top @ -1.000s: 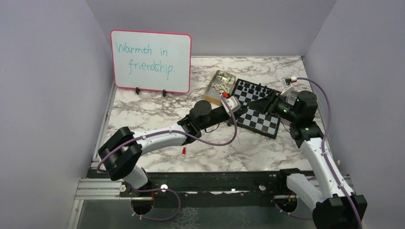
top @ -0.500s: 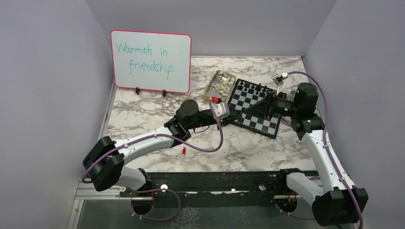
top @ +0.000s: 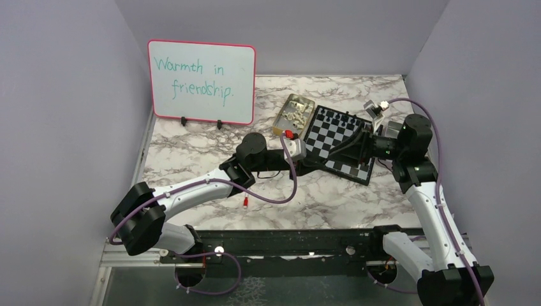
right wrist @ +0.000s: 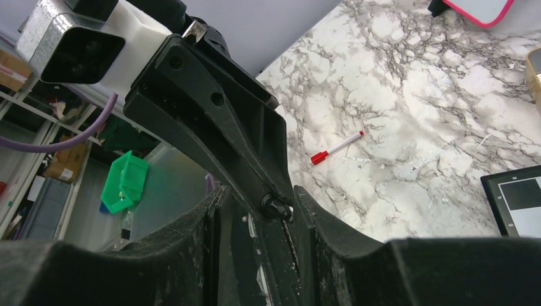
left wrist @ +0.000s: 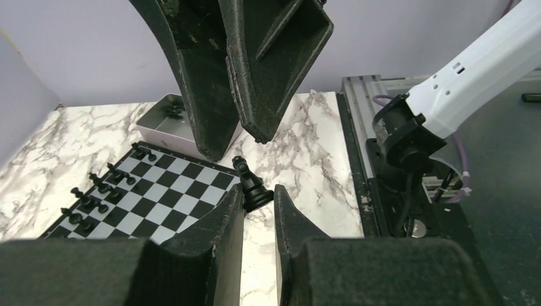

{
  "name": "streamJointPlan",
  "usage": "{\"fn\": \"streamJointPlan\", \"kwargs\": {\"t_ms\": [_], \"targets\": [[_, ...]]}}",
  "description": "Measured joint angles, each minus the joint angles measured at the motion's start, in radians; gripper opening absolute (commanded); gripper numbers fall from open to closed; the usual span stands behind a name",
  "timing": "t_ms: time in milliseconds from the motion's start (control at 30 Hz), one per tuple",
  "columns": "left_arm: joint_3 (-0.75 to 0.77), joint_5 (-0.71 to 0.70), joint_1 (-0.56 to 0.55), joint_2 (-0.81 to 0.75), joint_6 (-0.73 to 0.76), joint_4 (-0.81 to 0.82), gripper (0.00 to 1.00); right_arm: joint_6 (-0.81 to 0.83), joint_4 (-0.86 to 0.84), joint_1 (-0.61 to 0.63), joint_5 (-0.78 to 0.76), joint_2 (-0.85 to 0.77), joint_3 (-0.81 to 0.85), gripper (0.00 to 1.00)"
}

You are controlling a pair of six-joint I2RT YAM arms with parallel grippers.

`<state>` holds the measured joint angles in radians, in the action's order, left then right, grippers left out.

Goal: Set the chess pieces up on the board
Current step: Pick up the chess piece from the storage box.

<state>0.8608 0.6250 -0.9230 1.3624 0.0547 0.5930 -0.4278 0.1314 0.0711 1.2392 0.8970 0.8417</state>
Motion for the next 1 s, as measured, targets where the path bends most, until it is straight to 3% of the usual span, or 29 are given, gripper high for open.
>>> {"fn": "streamJointPlan", "kwargs": {"t_ms": [267, 500, 733, 833, 1000], "targets": [[0.027, 0.04, 0.0, 0.0, -0.046, -0.001, 0.06, 0.014, -0.005, 0.0, 0.014, -0.001, -0.008, 0.52], [0.029, 0.045, 0.0, -0.004, -0.068, -0.002, 0.05, 0.002, -0.023, 0.0, 0.031, -0.011, -0.009, 0.38], [0.043, 0.048, 0.0, -0.015, -0.082, -0.004, 0.05, -0.072, -0.111, 0.0, 0.063, -0.043, -0.053, 0.44], [0.049, 0.048, 0.0, -0.024, -0.086, -0.003, 0.05, -0.096, -0.14, 0.0, 0.071, -0.044, -0.06, 0.39], [0.057, 0.048, 0.0, -0.025, -0.096, -0.003, 0.04, -0.13, -0.194, 0.0, 0.079, -0.063, -0.078, 0.17]]}}
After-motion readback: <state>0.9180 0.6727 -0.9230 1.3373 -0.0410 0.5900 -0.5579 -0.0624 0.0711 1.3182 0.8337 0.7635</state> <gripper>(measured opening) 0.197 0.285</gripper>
